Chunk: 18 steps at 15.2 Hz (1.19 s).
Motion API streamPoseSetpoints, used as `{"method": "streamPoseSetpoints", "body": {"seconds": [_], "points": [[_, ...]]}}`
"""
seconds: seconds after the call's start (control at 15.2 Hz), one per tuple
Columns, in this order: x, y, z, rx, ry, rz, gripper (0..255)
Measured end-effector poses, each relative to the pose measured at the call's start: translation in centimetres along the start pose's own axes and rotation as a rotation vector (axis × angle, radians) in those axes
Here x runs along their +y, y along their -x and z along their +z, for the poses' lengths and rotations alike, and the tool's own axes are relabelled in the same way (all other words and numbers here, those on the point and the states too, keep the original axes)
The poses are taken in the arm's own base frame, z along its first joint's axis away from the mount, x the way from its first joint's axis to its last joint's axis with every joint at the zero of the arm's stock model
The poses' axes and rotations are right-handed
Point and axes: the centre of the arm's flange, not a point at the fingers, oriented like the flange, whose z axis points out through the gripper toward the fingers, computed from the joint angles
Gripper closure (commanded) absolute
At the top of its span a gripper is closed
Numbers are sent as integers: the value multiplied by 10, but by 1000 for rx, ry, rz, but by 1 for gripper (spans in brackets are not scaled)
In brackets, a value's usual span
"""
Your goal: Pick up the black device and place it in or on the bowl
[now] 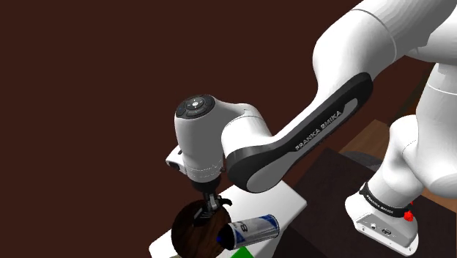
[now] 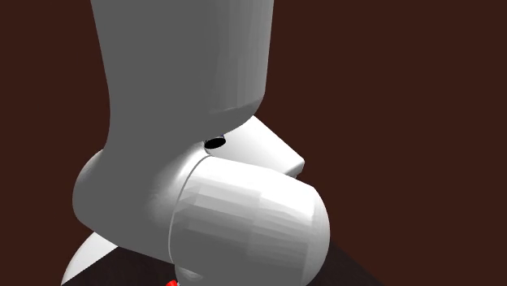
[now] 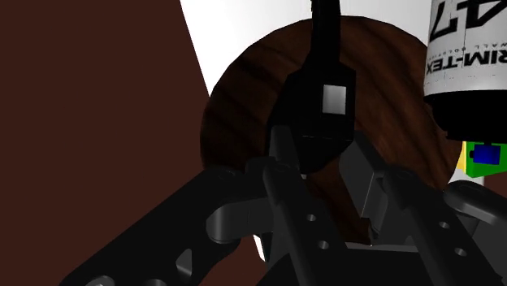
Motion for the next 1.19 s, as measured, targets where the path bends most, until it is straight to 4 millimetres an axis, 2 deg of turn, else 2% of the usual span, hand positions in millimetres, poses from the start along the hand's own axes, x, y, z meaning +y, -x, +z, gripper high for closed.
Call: {"method": "streamPoseSetpoints", "body": {"seconds": [0.07,0.46,0.79,1.19], "points": [[0,0,0,0,0,0,0],[0,0,1,-2,-1,0,0],[0,-1,-43,-1,0,0,0],[0,0,-49,-2,-1,0,0]]}}
